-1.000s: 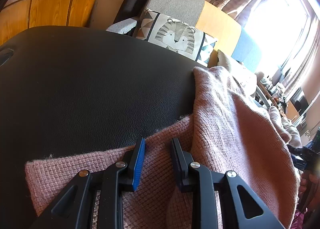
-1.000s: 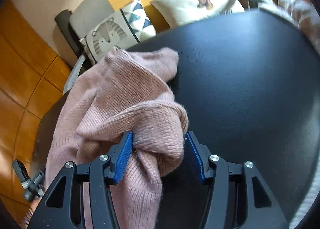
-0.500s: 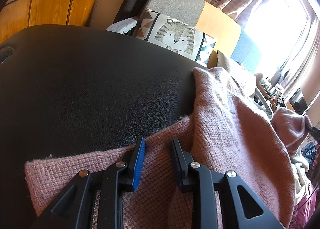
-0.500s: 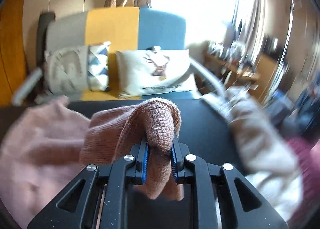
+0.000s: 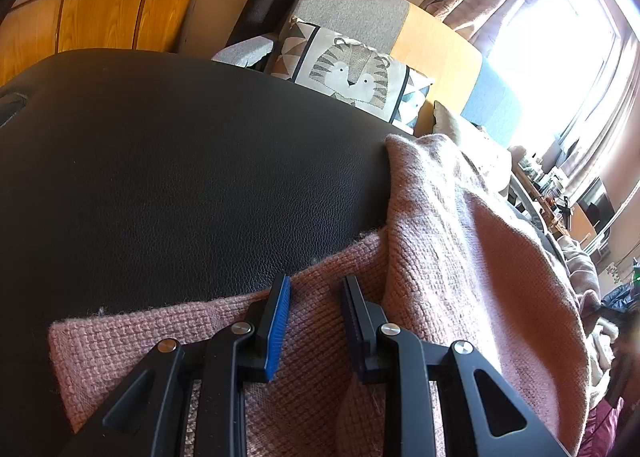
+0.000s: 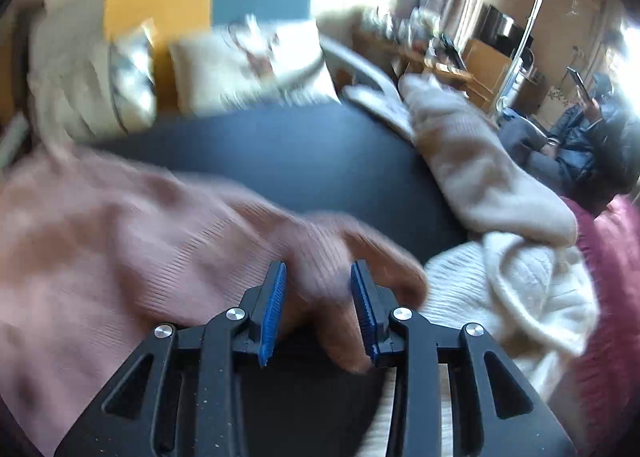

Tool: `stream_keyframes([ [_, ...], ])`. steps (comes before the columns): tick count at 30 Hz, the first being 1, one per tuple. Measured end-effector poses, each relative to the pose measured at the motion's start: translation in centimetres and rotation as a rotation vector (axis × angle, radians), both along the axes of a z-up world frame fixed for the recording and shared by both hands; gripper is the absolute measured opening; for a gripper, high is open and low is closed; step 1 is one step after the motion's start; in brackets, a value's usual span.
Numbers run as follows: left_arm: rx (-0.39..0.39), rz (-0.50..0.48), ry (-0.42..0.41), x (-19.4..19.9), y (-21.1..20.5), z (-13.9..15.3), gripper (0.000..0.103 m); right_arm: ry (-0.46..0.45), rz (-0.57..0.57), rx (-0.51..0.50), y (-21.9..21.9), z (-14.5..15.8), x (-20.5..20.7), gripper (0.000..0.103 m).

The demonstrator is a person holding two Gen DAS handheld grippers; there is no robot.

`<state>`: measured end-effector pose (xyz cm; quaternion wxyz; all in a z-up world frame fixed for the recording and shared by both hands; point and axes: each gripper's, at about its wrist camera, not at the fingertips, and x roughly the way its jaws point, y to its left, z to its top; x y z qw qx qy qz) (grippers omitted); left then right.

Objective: Fold clothes
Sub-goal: 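Release the fabric onto the sweater and open the right gripper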

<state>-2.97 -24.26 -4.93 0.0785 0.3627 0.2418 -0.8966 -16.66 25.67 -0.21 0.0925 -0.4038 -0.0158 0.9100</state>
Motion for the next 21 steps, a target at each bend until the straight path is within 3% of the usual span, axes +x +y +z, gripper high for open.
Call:
stream_keyframes([
  [2,-0.006,0.000,-0.002,0.0,0.1,0.0,0.026,0.043,0.120,-0.035,-3.7,1.3,1.0,0.042],
  [4,-0.007,0.000,-0.003,0.1,0.1,0.1,0.026,0.027,0.251,-0.068,-8.3,1.0,1.6,0.051],
  [9,0.001,0.001,0.001,0.2,0.1,0.2,0.026,-0.122,0.557,-0.128,-19.8,-3.2,2.6,0.052],
  [11,0.008,0.000,0.003,0.3,0.1,0.2,0.026,-0.152,0.626,-0.079,-22.9,-5.1,3.4,0.052],
  [13,0.019,0.000,0.007,0.4,0.0,0.1,0.026,-0.155,0.635,0.003,-23.3,-6.4,3.7,0.053],
  [15,0.028,0.000,0.009,0.4,-0.1,0.2,0.026,-0.159,0.642,0.085,-23.7,-7.6,4.0,0.067],
  [17,0.030,-0.002,0.003,0.3,-0.1,0.3,0.026,-0.191,0.575,0.054,-21.8,-7.3,3.2,0.070],
  [21,-0.021,-0.038,-0.046,-0.2,0.4,1.1,0.026,-0.170,0.489,-0.011,-19.1,-5.4,3.1,0.069],
])
